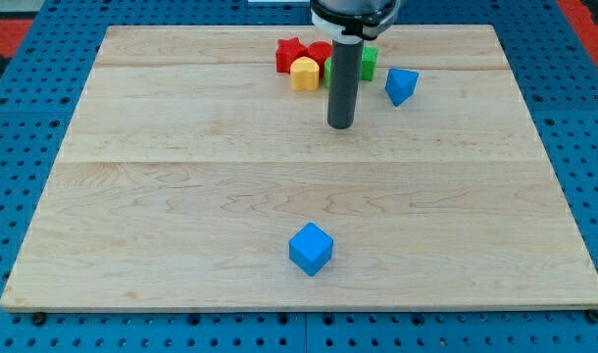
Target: Move the blue triangle near to the green star
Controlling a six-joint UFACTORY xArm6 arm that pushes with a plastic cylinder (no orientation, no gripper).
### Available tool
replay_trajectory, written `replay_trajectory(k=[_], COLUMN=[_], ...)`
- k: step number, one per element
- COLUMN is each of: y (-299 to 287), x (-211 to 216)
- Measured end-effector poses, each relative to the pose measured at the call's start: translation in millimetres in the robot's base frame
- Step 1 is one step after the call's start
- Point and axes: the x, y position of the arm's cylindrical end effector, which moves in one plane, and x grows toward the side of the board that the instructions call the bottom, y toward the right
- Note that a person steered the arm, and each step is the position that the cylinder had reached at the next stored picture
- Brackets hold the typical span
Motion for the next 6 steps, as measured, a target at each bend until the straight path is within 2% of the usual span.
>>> replay_trajectory(k=[2, 4, 6], y=[5.6, 24.7, 147.7], x=[-31.7, -33.0, -44.5])
